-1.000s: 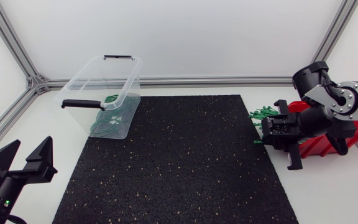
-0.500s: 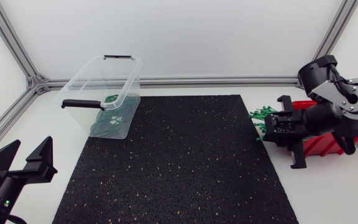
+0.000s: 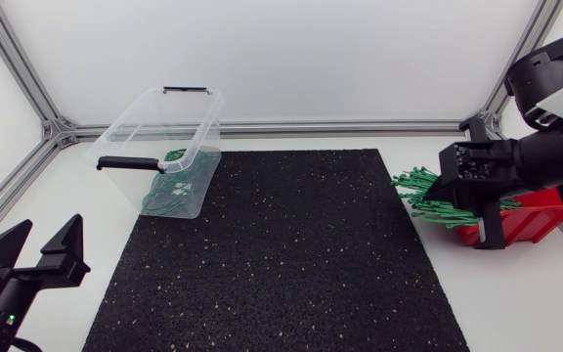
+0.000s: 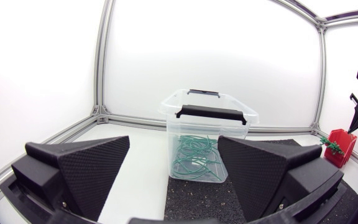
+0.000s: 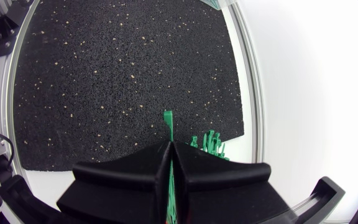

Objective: Take a green cable tie from the red box, thread the tail through the head to close it, then place it in the transparent bin on the left.

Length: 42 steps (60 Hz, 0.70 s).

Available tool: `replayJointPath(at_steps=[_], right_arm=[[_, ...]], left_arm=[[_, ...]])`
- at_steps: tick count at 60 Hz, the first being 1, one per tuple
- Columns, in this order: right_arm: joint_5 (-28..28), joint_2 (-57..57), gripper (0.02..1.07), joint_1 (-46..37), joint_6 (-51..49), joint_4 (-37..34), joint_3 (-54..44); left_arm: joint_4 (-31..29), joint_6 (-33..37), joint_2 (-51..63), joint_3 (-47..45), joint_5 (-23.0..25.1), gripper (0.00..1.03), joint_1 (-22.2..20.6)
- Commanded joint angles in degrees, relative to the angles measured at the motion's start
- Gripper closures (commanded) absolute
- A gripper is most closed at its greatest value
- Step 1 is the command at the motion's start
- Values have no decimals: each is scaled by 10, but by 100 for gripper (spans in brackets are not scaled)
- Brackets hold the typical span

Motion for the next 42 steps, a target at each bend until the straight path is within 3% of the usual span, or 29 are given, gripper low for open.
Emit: replayJointPath(at_steps=[1, 26, 42], right_arm=[[-5, -8, 101, 10, 16, -20, 15], [-10, 5, 101, 18, 33, -1, -15], [-15, 52, 101, 23, 39, 63, -49]], left_arm=[[-12, 9, -2, -23, 2, 4, -4], [-13, 9, -2, -23, 2, 4, -2], [-13, 9, -2, -23, 2, 4, 0]])
